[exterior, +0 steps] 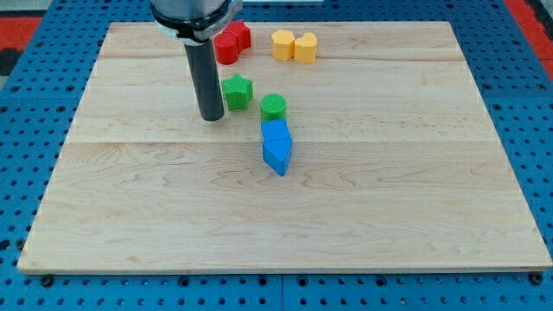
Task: Push the green star into the green circle
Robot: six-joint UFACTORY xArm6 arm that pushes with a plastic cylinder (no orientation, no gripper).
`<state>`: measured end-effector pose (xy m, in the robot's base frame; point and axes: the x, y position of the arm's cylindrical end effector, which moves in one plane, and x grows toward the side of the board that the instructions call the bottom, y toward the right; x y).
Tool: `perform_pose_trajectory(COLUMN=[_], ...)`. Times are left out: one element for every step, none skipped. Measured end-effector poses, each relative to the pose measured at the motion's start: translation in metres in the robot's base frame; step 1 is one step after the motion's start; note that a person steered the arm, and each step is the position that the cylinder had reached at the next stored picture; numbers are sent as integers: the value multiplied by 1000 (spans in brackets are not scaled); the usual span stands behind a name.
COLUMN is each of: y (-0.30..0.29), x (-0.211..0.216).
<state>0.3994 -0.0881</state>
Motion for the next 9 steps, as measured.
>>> perform_pose_trajectory(y=[7, 48, 81, 103, 107, 61, -4, -102, -126], x=[13, 8, -9, -10, -27, -61, -85, -85, -59])
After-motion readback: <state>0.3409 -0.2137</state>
